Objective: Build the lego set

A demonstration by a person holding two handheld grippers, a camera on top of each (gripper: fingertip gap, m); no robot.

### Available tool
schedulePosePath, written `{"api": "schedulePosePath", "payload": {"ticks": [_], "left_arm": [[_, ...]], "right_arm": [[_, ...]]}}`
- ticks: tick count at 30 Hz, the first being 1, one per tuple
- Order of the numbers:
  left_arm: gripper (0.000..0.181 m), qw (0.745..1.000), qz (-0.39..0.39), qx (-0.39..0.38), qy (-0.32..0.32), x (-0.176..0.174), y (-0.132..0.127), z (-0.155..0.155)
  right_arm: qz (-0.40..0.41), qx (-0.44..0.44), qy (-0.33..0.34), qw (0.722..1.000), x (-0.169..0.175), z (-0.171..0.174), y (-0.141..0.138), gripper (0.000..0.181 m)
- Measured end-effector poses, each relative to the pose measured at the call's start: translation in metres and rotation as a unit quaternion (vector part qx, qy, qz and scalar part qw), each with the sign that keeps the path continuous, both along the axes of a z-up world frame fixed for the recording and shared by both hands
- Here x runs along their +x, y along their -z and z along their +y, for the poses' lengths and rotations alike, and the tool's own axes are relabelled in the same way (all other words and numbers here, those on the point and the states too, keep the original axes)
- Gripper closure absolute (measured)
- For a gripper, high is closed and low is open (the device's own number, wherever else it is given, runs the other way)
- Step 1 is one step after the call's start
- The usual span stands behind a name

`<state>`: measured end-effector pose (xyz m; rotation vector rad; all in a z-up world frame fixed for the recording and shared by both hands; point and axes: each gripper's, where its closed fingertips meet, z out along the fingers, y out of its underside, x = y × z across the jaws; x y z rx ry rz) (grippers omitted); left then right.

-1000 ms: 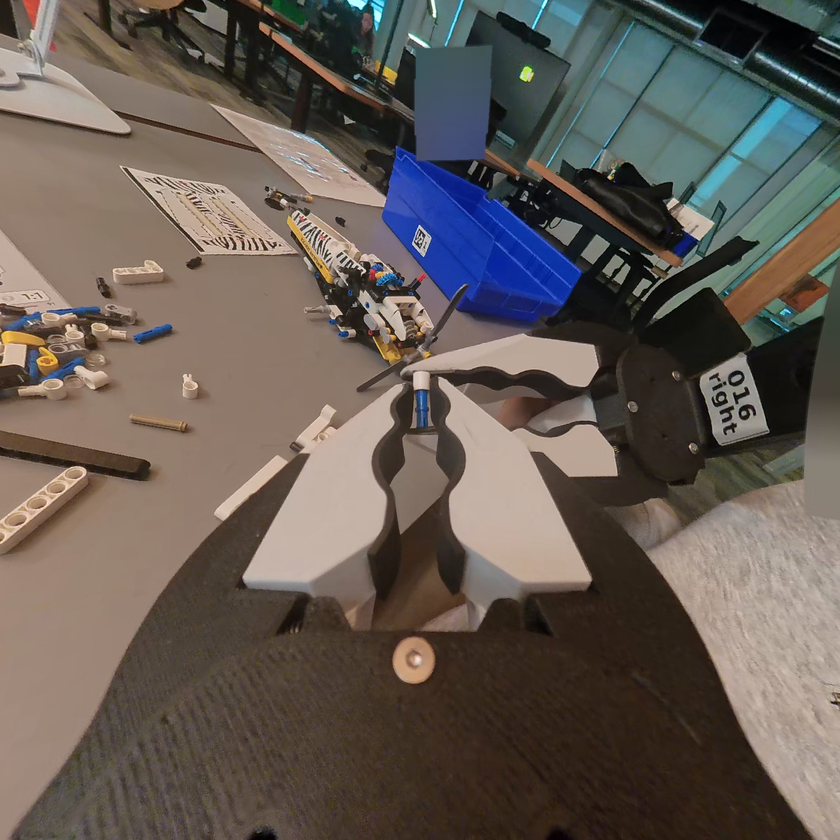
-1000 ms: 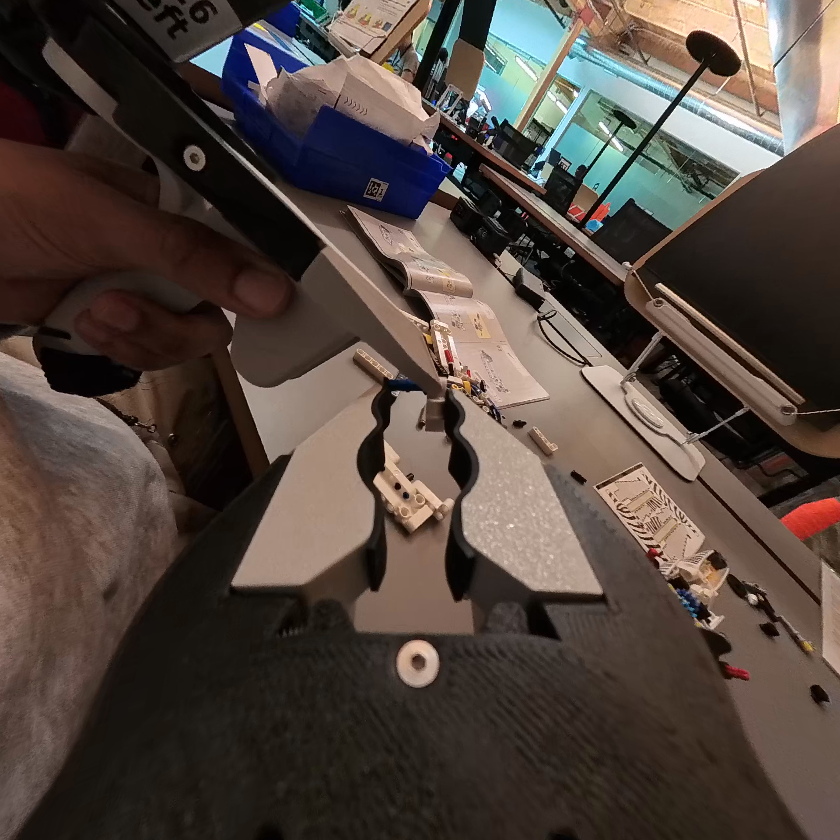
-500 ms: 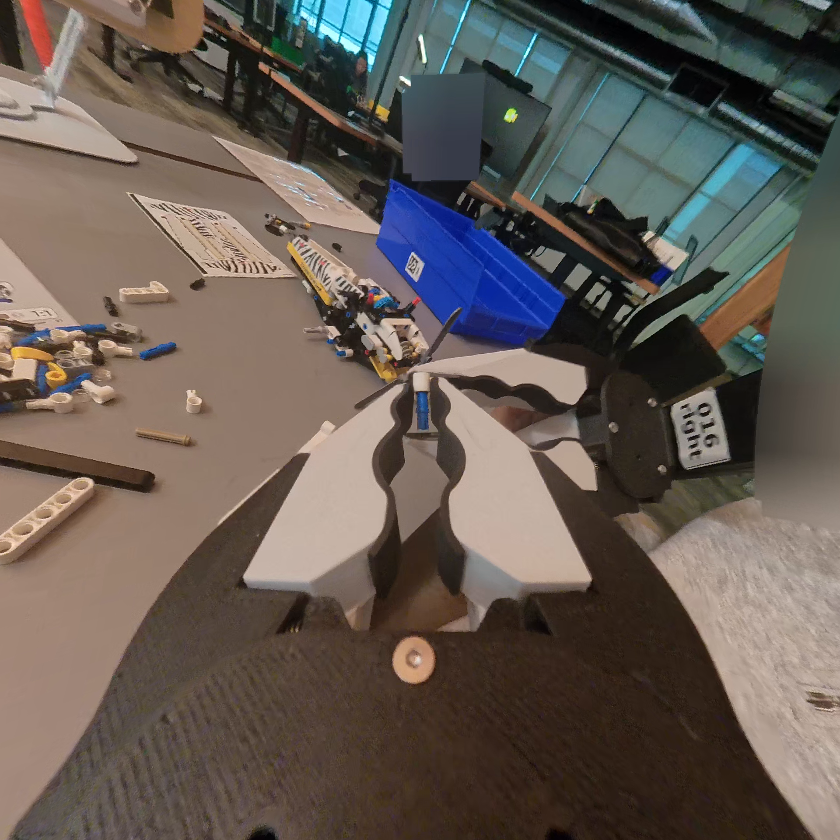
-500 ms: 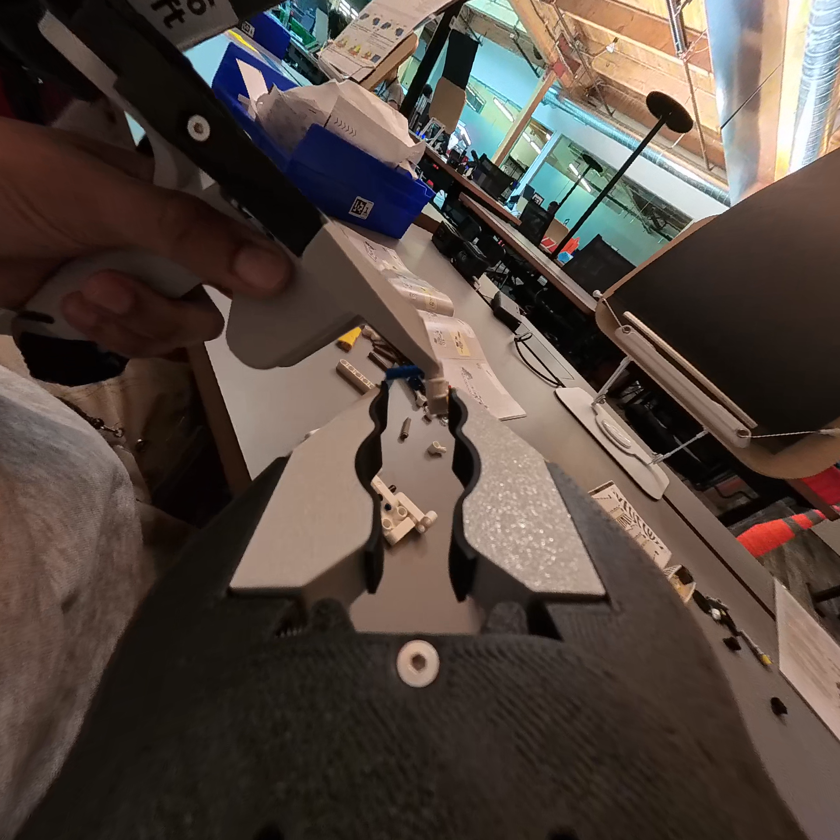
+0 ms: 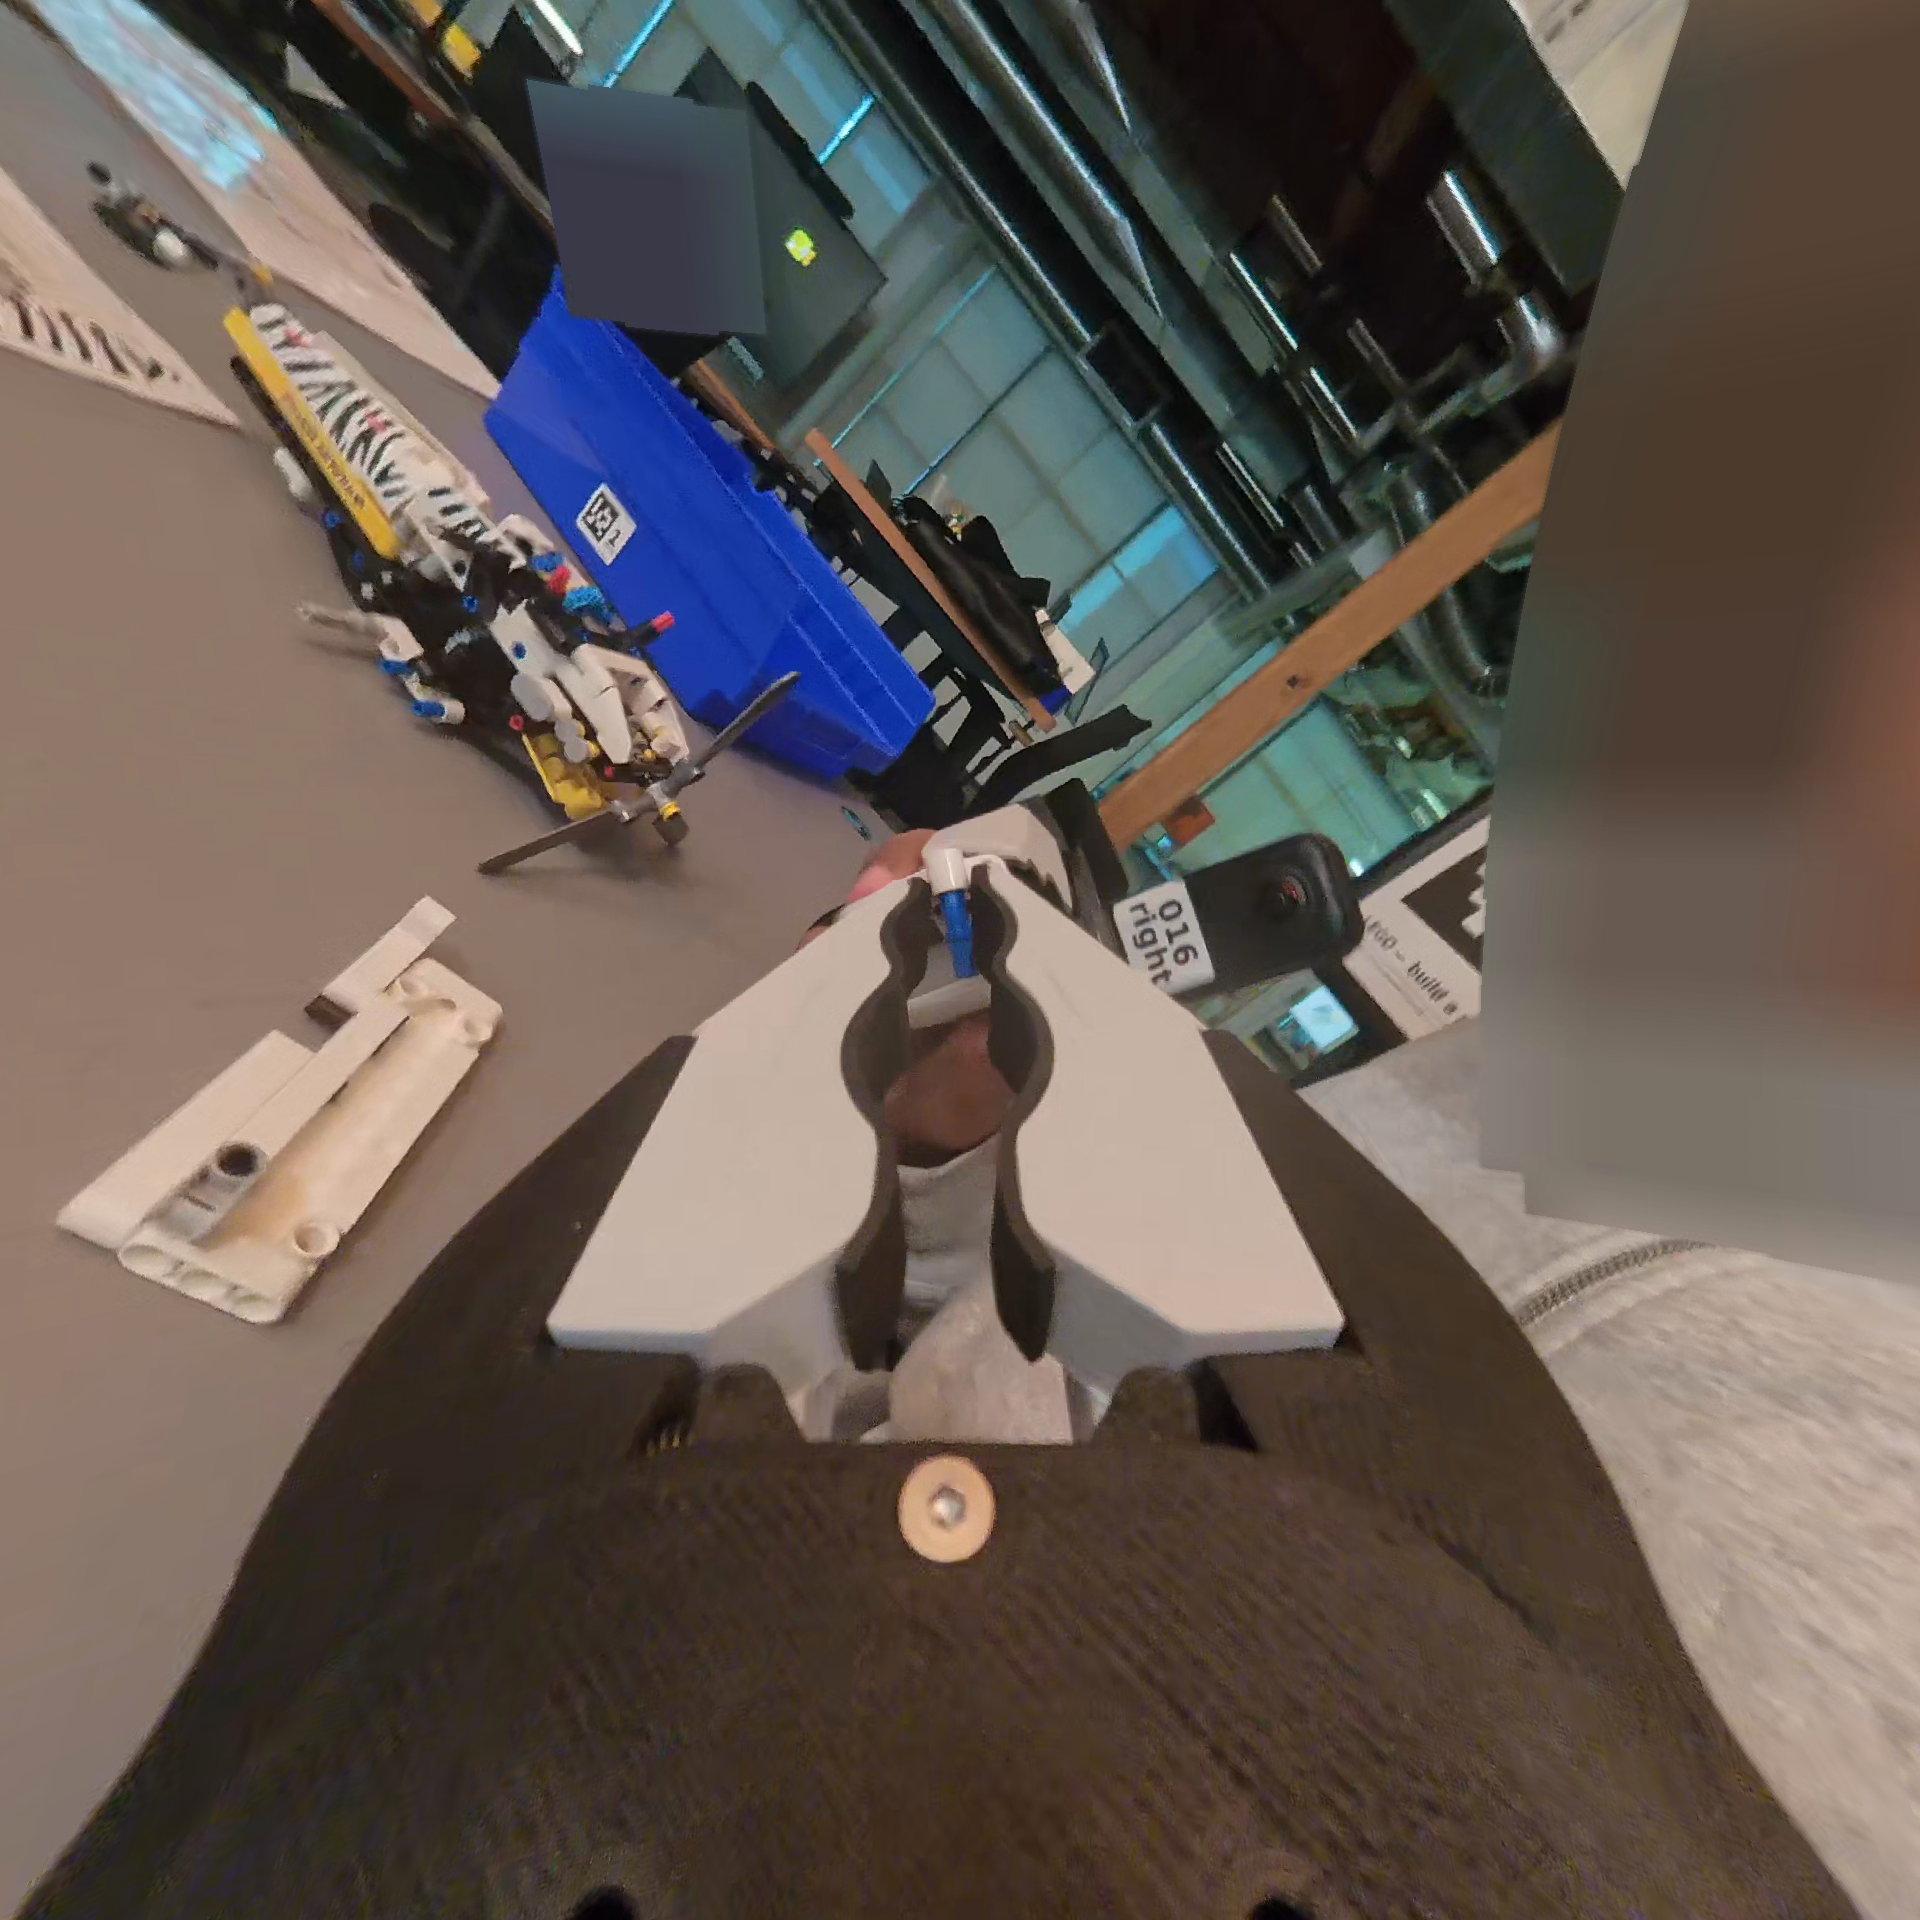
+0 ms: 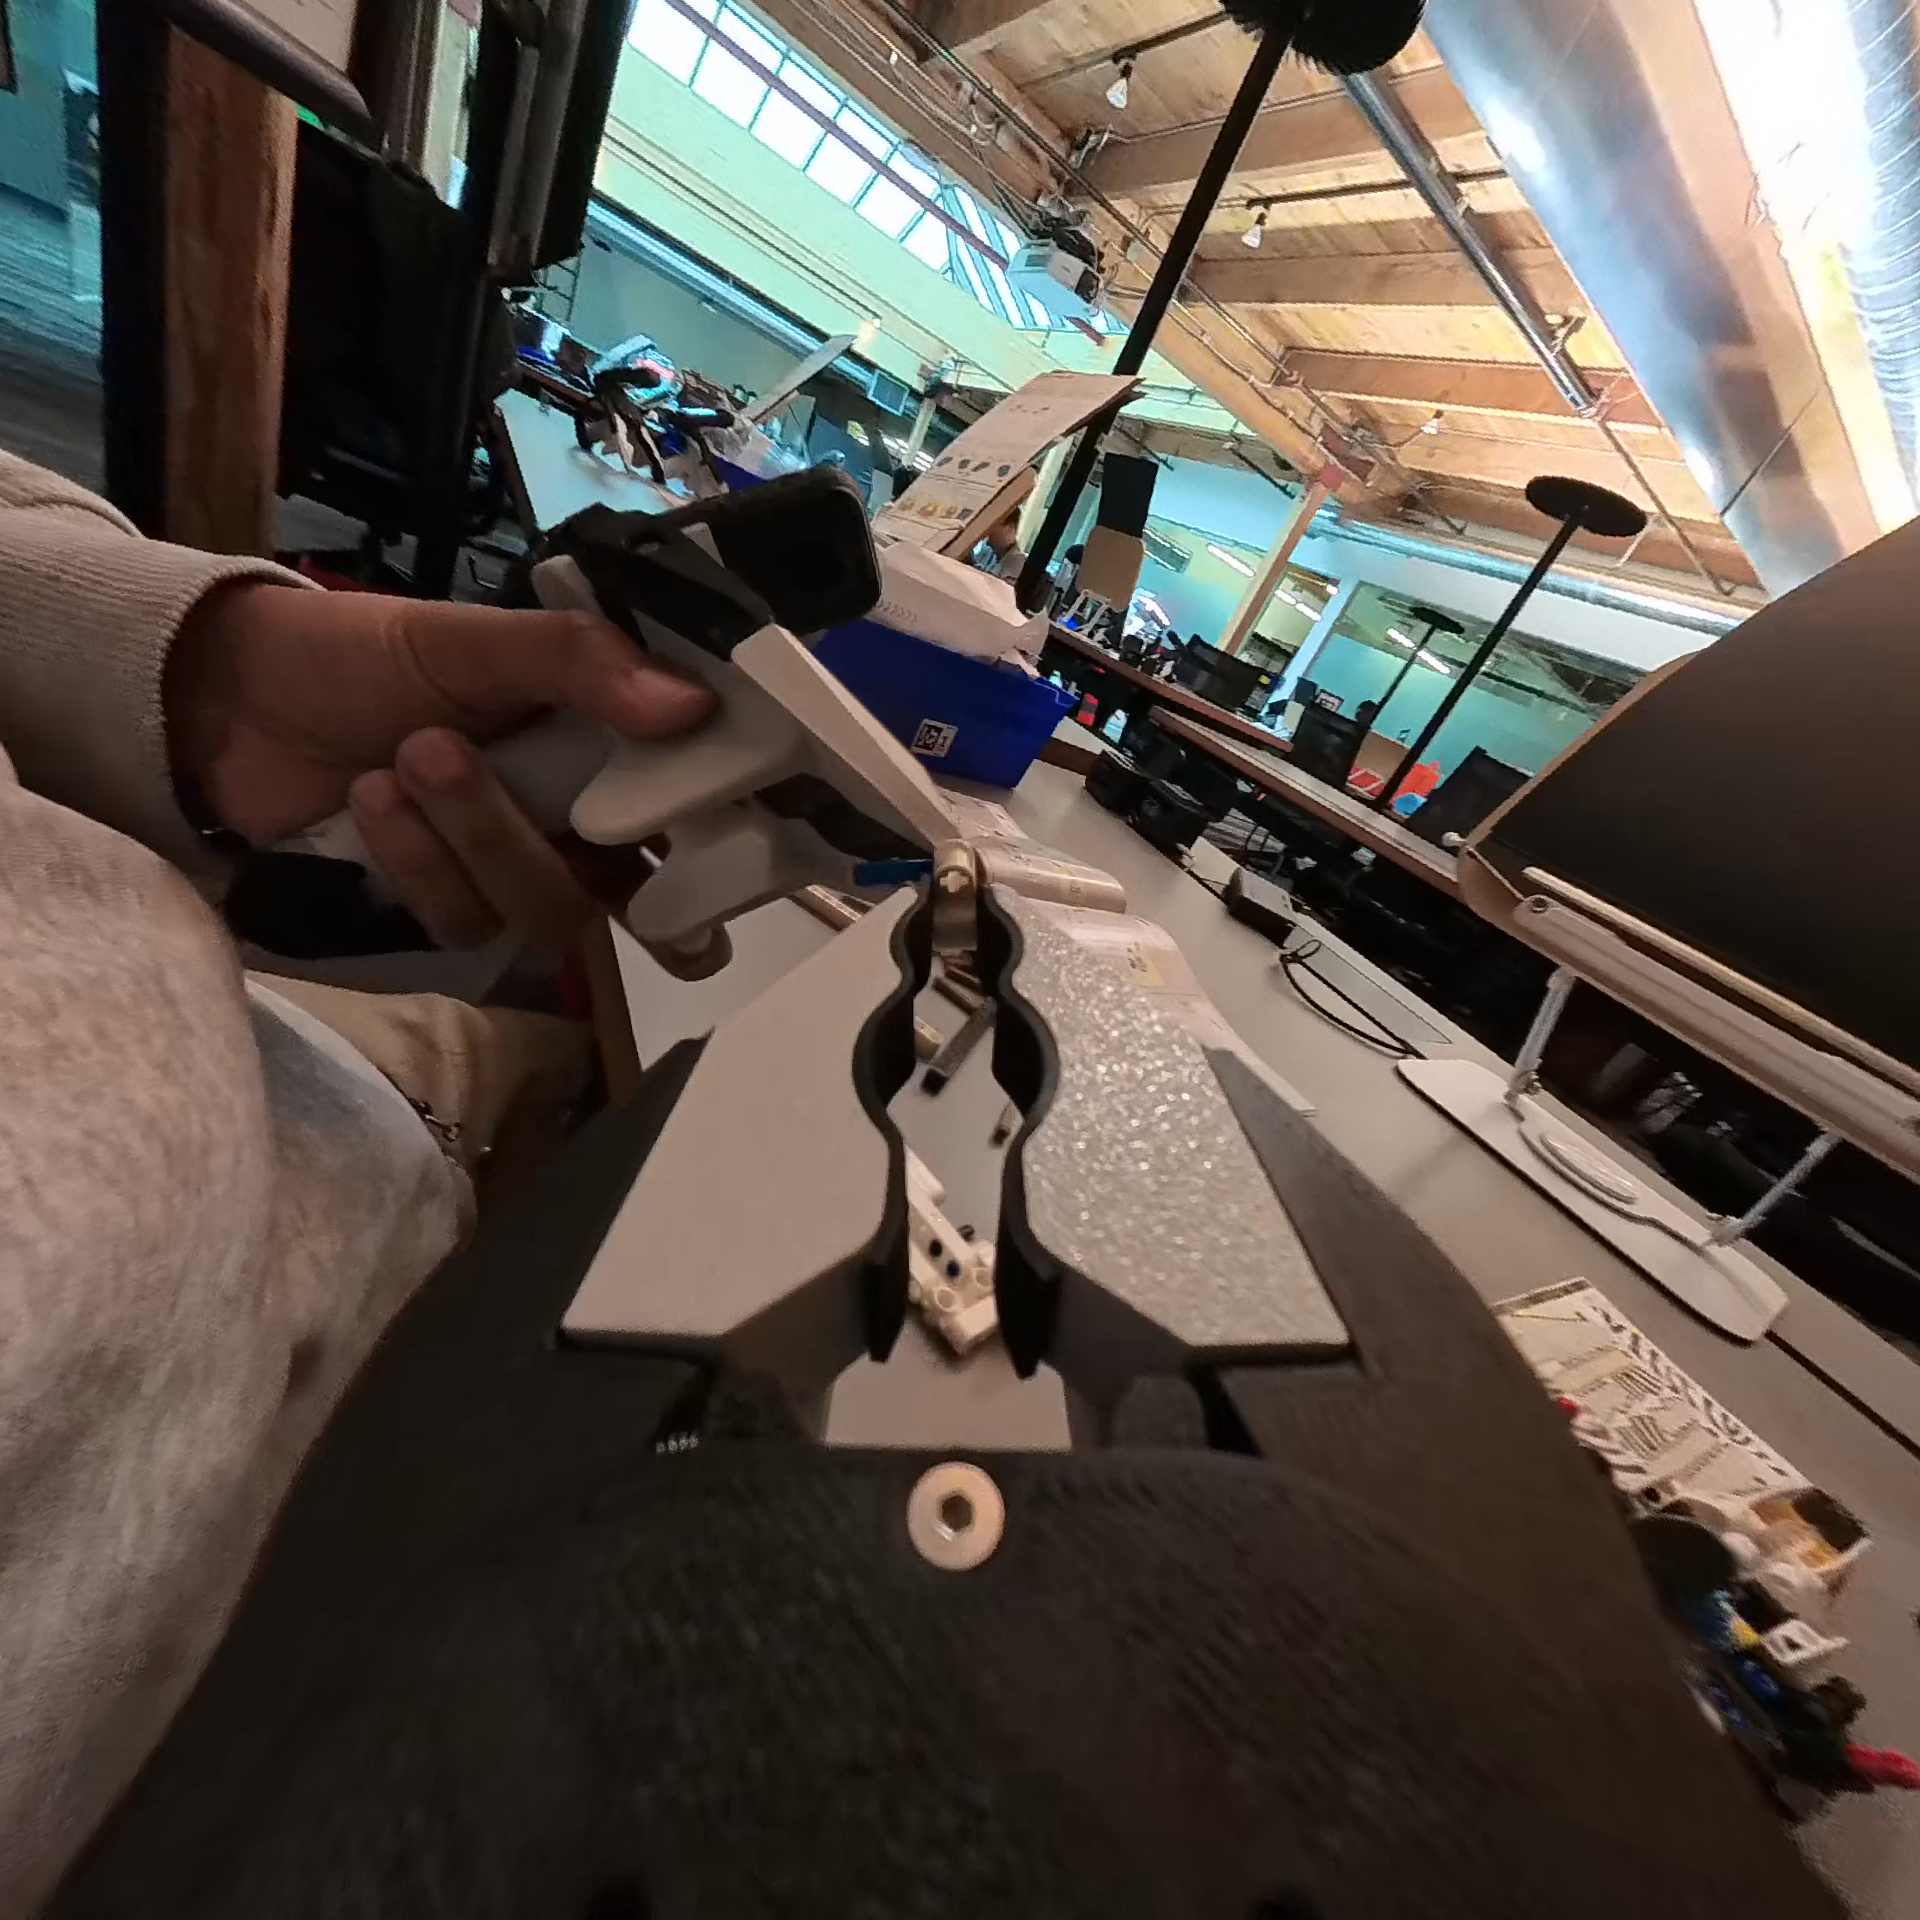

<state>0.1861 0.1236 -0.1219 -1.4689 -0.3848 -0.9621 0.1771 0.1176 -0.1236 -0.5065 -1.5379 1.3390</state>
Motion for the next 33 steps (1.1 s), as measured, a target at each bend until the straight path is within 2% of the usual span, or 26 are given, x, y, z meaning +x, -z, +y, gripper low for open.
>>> {"api": "schedulePosePath", "payload": {"ticks": [1, 3, 7, 11, 21, 33], "left_arm": [[0.173, 1.0, 0.023, 0.006, -0.002, 0.0, -0.002, -0.001], [0.146, 0.996, 0.082, 0.026, -0.012, 0.002, -0.008, -0.005], [0.133, 0.974, 0.221, 0.04, -0.018, 0.013, -0.008, -0.012], [0.141, 0.949, 0.309, 0.057, -0.036, 0.019, -0.011, -0.015], [0.16, 0.917, 0.39, 0.082, -0.012, 0.035, -0.012, -0.024], [0.159, 0.906, 0.414, 0.083, -0.01, 0.038, -0.009, -0.027]], "right_arm": [[-0.004, -0.015, -0.008, 1.0, 0.0, 0.0, -0.002, 0.175], [-0.018, -0.055, -0.036, 0.998, 0.003, 0.001, -0.005, 0.175], [-0.065, -0.15, -0.124, 0.979, 0.011, 0.002, -0.011, 0.175], [-0.095, -0.19, -0.189, 0.959, 0.018, -0.002, -0.012, 0.175], [-0.089, -0.15, -0.233, 0.957, 0.028, -0.02, -0.008, 0.175], [-0.085, -0.131, -0.239, 0.958, 0.031, -0.027, -0.007, 0.175]]}}
